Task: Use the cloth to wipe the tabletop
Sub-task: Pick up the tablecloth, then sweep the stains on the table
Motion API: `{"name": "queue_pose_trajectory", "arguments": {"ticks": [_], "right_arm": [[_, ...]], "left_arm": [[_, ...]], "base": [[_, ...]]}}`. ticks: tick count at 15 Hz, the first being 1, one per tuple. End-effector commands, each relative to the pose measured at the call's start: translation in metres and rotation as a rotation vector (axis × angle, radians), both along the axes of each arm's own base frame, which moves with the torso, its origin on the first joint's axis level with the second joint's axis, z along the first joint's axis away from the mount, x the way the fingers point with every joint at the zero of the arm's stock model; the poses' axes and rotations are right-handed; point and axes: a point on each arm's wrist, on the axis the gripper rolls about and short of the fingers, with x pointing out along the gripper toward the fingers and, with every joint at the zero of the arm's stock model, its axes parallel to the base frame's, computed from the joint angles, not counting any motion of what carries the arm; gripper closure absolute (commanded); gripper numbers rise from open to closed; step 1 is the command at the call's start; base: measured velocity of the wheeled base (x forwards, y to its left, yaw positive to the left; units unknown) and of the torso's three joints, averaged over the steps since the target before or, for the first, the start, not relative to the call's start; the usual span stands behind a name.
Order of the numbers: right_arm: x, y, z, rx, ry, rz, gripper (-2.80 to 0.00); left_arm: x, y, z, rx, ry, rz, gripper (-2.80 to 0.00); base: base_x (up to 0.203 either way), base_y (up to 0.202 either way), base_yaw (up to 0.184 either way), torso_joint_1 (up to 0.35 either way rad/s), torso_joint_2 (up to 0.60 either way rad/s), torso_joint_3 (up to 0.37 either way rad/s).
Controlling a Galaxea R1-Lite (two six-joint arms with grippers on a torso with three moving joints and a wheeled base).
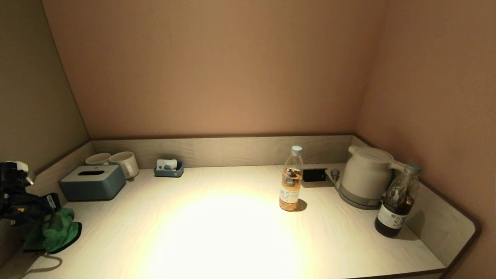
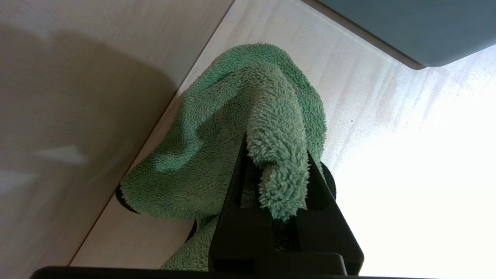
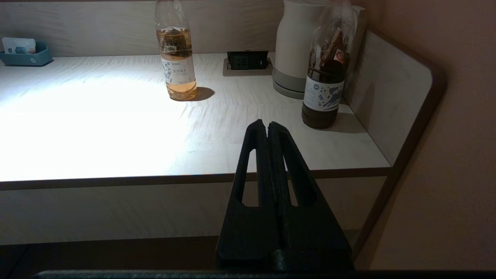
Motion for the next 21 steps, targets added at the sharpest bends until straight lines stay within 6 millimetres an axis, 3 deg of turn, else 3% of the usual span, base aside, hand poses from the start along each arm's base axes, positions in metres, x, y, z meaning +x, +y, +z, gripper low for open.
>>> {"name": "queue_pose_trajectory", "arguments": {"ticks": [1, 3, 6, 10, 11, 13, 15, 16, 18, 21], "right_arm": [[0.000, 0.000, 0.000, 0.000, 0.001, 0.001, 0.00], [0.000, 0.000, 0.000, 0.000, 0.001, 0.001, 0.00], [0.000, 0.000, 0.000, 0.000, 0.001, 0.001, 0.00], [0.000, 0.000, 0.000, 0.000, 0.001, 0.001, 0.00], [0.000, 0.000, 0.000, 0.000, 0.001, 0.001, 0.00], [0.000, 0.000, 0.000, 0.000, 0.001, 0.001, 0.00], [0.000, 0.000, 0.000, 0.000, 0.001, 0.001, 0.00], [0.000, 0.000, 0.000, 0.000, 0.001, 0.001, 0.00], [0.000, 0.000, 0.000, 0.000, 0.001, 0.001, 0.00], [0.000, 0.000, 0.000, 0.000, 0.001, 0.001, 0.00]], "left_arm": [[-0.002, 0.000, 0.004, 0.004, -0.008, 0.003, 0.00], [-0.002, -0.001, 0.005, 0.002, -0.009, 0.004, 0.00], [-0.014, -0.017, 0.042, 0.014, -0.085, -0.009, 0.00], [-0.016, -0.026, 0.047, 0.007, -0.093, -0.021, 0.00], [-0.016, -0.036, 0.051, -0.008, -0.102, -0.029, 0.00], [-0.018, -0.098, 0.093, -0.027, -0.201, -0.150, 0.00], [-0.041, -0.189, 0.141, -0.099, -0.326, -0.361, 0.00], [-0.055, -0.219, 0.155, -0.150, -0.361, -0.433, 0.00], [-0.073, -0.256, 0.164, -0.237, -0.375, -0.519, 0.00], [-0.078, -0.285, 0.161, -0.270, -0.367, -0.600, 0.00]], "base": [[0.000, 0.000, 0.000, 0.000, 0.00, 0.000], [0.000, 0.000, 0.000, 0.000, 0.00, 0.000], [0.000, 0.000, 0.000, 0.000, 0.00, 0.000], [0.000, 0.000, 0.000, 0.000, 0.00, 0.000], [0.000, 0.000, 0.000, 0.000, 0.00, 0.000], [0.000, 0.000, 0.000, 0.000, 0.00, 0.000], [0.000, 0.000, 0.000, 0.000, 0.00, 0.000], [0.000, 0.000, 0.000, 0.000, 0.00, 0.000], [0.000, 0.000, 0.000, 0.000, 0.00, 0.000], [0.000, 0.000, 0.000, 0.000, 0.00, 0.000]]}}
